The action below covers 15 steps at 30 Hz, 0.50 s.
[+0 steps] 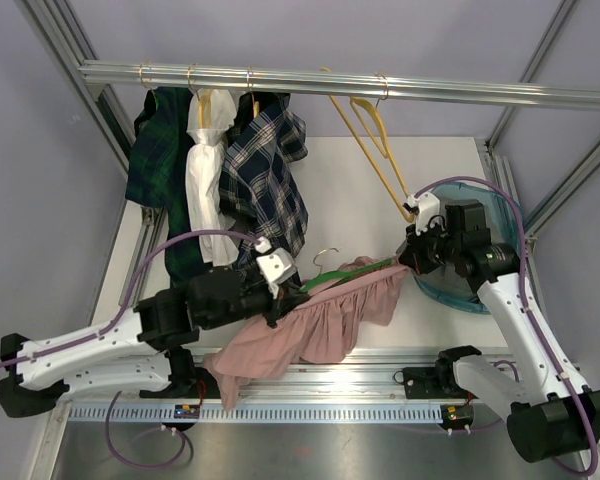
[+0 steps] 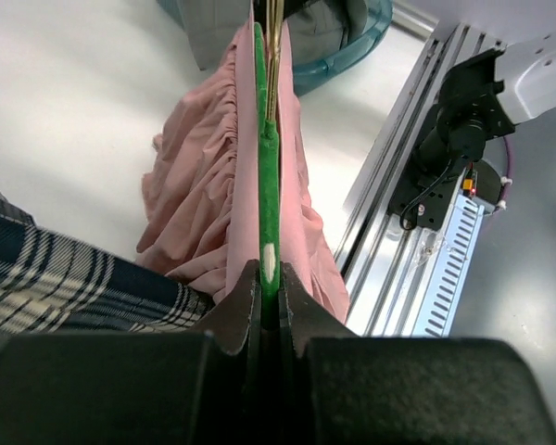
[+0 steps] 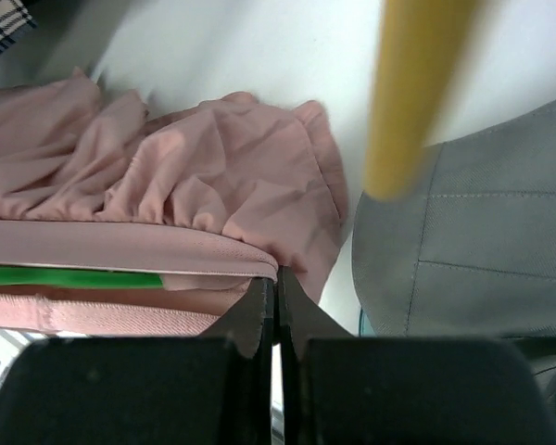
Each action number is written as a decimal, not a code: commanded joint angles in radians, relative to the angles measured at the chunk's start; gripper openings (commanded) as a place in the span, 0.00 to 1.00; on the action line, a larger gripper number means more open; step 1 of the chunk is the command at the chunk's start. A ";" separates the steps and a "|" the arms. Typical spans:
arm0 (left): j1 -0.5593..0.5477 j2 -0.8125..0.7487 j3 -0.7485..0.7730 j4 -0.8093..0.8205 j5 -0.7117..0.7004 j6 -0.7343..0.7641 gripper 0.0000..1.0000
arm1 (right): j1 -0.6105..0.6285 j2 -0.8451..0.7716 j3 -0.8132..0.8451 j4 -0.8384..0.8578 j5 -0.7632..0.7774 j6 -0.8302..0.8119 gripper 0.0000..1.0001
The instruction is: Remove the skirt from the hanger
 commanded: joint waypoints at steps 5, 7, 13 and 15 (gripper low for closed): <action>-0.008 -0.265 -0.008 -0.089 0.015 0.044 0.00 | -0.160 0.012 -0.081 0.147 0.136 -0.137 0.00; -0.008 -0.286 -0.011 -0.108 -0.014 0.038 0.00 | -0.177 0.005 -0.086 0.141 0.083 -0.148 0.00; -0.008 -0.238 -0.042 0.001 -0.042 0.055 0.00 | -0.175 -0.013 -0.095 0.125 -0.185 -0.144 0.00; -0.009 -0.208 -0.045 0.042 -0.029 0.064 0.00 | -0.177 0.025 -0.098 0.127 -0.202 -0.151 0.00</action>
